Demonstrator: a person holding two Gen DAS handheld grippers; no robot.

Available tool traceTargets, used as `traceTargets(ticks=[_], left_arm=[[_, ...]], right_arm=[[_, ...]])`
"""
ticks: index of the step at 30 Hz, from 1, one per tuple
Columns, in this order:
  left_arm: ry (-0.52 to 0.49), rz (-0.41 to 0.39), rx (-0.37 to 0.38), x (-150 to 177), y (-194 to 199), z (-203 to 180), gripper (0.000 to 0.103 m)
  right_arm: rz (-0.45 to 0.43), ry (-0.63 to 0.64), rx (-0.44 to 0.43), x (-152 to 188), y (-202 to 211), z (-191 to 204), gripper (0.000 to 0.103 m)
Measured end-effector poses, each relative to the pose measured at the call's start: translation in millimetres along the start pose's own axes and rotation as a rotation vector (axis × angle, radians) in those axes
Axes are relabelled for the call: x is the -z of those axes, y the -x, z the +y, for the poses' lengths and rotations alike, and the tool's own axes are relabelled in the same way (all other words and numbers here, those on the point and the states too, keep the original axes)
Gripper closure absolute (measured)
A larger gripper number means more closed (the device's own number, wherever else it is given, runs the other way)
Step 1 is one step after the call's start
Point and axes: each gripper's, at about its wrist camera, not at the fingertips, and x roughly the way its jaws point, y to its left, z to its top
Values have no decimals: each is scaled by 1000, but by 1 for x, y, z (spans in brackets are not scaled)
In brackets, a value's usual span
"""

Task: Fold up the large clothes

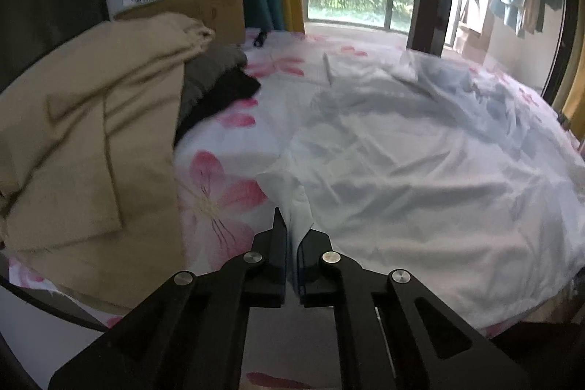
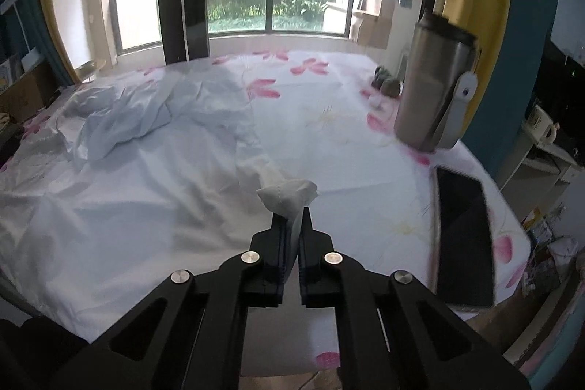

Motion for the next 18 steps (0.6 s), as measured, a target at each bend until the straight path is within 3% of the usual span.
traceTargets(ticks=[18], left_arm=[[6, -158, 2, -53, 28, -5, 98]], right_arm=[[-97, 4, -12, -40, 6, -1, 99]])
